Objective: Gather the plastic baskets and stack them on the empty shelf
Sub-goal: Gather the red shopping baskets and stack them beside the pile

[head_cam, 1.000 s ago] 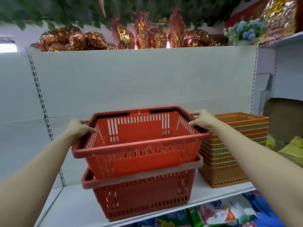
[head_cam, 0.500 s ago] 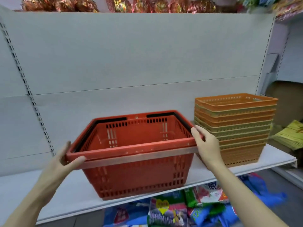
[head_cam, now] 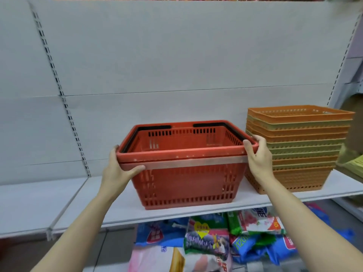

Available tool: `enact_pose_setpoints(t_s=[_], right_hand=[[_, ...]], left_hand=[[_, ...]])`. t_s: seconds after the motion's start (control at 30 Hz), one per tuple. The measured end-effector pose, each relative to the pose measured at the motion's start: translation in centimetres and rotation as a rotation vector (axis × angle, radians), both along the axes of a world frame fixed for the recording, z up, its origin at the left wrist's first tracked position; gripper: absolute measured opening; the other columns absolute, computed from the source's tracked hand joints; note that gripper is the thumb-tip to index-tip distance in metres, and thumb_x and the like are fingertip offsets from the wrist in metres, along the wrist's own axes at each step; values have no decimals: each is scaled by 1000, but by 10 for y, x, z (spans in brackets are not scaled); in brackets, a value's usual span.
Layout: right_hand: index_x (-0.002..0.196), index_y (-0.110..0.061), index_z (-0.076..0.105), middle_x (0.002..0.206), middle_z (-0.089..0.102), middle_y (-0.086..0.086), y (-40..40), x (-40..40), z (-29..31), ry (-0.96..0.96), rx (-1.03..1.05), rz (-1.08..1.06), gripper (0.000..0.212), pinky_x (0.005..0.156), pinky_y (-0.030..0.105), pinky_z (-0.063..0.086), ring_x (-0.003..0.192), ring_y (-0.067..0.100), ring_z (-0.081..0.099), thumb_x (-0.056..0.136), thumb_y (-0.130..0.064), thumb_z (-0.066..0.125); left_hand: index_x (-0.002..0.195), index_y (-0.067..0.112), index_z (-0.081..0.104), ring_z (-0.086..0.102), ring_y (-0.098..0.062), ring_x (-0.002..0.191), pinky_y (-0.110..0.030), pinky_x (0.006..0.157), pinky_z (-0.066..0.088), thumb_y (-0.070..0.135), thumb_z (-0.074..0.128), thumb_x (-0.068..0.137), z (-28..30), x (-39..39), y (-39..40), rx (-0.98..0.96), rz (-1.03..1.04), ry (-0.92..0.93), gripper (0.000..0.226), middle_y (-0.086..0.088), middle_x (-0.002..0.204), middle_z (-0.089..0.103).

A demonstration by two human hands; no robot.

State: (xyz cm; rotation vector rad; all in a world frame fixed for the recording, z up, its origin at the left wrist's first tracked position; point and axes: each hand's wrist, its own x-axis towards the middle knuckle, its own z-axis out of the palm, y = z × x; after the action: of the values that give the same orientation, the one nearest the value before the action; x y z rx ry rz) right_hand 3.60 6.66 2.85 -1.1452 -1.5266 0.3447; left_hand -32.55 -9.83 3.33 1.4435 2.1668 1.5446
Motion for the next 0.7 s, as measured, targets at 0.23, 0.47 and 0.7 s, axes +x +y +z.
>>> enact_pose_setpoints(t_s=[0.23, 0.47, 0.7], right_hand=[[126, -6, 51, 122, 56, 14, -56, -40, 7, -268, 338, -234, 52, 102, 42, 36, 116, 31, 47, 93, -46, 51], [123, -2, 58, 116, 63, 13, -179, -174, -18, -294, 548, 65, 41, 97, 38, 40, 109, 29, 56, 91, -29, 60], [118, -2, 60, 108, 64, 14, -301, -310, -77, -309, 457, 315, 39, 89, 41, 44, 99, 33, 58, 91, -30, 58]], left_hand=[[155, 14, 29, 36, -27, 141, -44, 113, 35, 52, 79, 75, 0, -31, -62, -92, 53, 375, 101, -8, 154, 39], [134, 2, 56, 56, -37, 111, -48, 94, 46, 53, 52, 86, -33, -104, -186, -99, 191, 777, 70, -16, 125, 61], [132, 0, 57, 57, -39, 110, -48, 93, 48, 36, 71, 84, -83, -186, -335, -265, 303, 797, 62, -20, 123, 62]])
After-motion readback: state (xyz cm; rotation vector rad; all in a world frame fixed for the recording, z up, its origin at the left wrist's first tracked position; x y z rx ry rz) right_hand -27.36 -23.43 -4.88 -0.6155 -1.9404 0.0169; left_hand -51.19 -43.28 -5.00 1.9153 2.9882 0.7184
